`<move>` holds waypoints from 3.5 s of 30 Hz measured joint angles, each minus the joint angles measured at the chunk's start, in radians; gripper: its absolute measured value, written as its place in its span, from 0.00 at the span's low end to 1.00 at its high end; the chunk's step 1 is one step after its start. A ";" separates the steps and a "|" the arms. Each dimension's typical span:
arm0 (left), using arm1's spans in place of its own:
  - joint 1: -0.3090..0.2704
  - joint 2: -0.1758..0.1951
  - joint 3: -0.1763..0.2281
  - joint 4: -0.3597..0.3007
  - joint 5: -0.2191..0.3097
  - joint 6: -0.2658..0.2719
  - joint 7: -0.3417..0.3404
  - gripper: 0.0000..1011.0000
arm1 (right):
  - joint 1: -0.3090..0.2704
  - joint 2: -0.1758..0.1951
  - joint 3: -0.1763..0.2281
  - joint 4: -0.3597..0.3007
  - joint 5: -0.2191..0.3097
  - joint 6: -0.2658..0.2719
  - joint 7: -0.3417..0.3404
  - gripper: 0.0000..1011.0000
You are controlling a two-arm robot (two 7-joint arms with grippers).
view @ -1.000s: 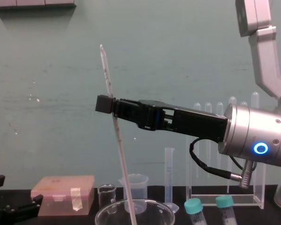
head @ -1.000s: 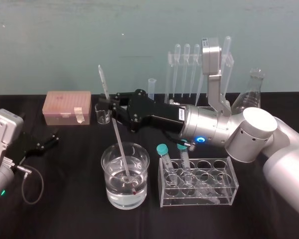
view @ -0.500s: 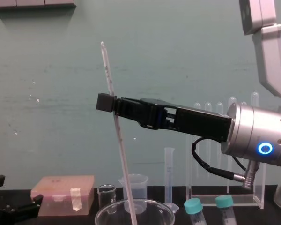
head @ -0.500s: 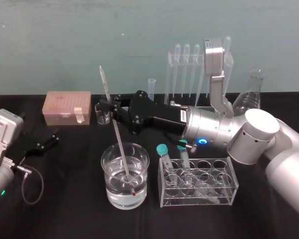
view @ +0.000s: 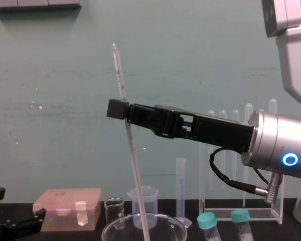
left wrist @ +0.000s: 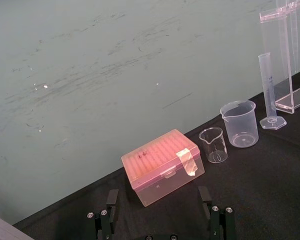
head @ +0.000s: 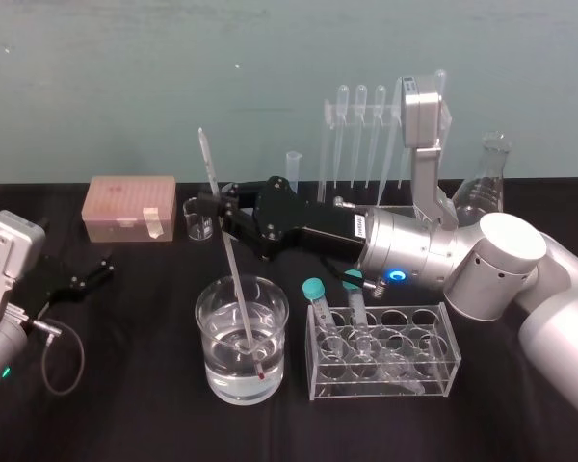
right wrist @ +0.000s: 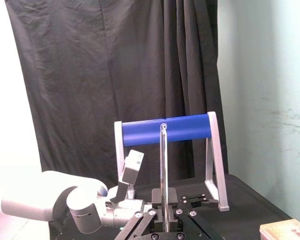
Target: Hold the thermometer with one hand and immerse one end into the beaker, then reinsert it into the test tube rack.
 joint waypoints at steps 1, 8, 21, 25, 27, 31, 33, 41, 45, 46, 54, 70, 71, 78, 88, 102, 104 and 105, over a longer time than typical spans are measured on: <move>0.000 0.000 0.000 0.000 0.000 0.000 0.000 1.00 | 0.000 0.000 0.000 0.000 0.001 0.000 0.000 0.06; 0.000 0.000 0.000 0.000 0.000 0.000 0.000 1.00 | -0.002 0.003 0.002 -0.001 0.006 -0.001 0.000 0.06; 0.000 0.000 0.000 0.000 0.000 0.000 0.000 1.00 | 0.002 0.003 -0.001 0.009 0.005 -0.008 0.009 0.06; 0.000 0.000 0.000 0.000 0.000 0.000 0.000 1.00 | 0.005 0.003 -0.003 0.012 0.003 -0.010 0.014 0.06; 0.000 0.000 0.000 0.000 0.000 0.000 0.000 1.00 | 0.006 0.002 -0.004 0.014 0.001 -0.010 0.017 0.06; 0.000 0.000 0.000 0.000 0.000 0.000 0.000 1.00 | 0.008 0.001 -0.006 0.017 0.000 -0.012 0.021 0.06; 0.000 0.000 0.000 0.000 0.000 0.000 0.000 1.00 | 0.009 0.000 -0.007 0.019 -0.001 -0.013 0.023 0.06; 0.000 0.000 0.000 0.000 0.000 0.000 0.000 1.00 | 0.014 -0.002 -0.011 0.025 -0.004 -0.015 0.031 0.06; 0.000 0.000 0.000 0.000 0.000 0.000 0.000 1.00 | 0.017 -0.002 -0.014 0.028 -0.008 -0.018 0.036 0.06; 0.000 0.000 0.000 0.000 0.000 0.000 0.000 1.00 | 0.017 -0.003 -0.014 0.029 -0.009 -0.019 0.036 0.06; 0.000 0.000 0.000 0.000 0.000 0.000 0.000 1.00 | 0.020 -0.003 -0.016 0.030 -0.012 -0.020 0.039 0.06; 0.000 0.000 0.000 0.000 0.000 0.000 0.000 1.00 | 0.021 -0.003 -0.017 0.031 -0.011 -0.019 0.043 0.06; 0.000 0.000 0.000 0.000 0.000 0.000 0.000 1.00 | 0.021 -0.003 -0.017 0.031 -0.011 -0.019 0.043 0.06; 0.000 0.000 0.000 0.000 0.000 0.000 0.000 1.00 | 0.022 -0.002 -0.018 0.030 -0.011 -0.018 0.042 0.06; 0.000 0.000 0.000 0.000 0.000 0.000 0.000 1.00 | 0.021 -0.002 -0.020 0.026 -0.013 -0.017 0.042 0.06; 0.000 0.000 0.000 0.000 0.000 0.000 0.000 1.00 | 0.026 0.001 -0.013 0.012 -0.002 -0.006 0.037 0.06; 0.000 0.000 0.000 0.000 0.000 0.000 0.000 1.00 | 0.033 0.002 -0.008 0.005 0.006 0.002 0.037 0.06; 0.000 0.000 0.000 0.000 0.000 0.000 0.000 1.00 | 0.040 0.004 -0.002 -0.005 0.017 0.014 0.037 0.06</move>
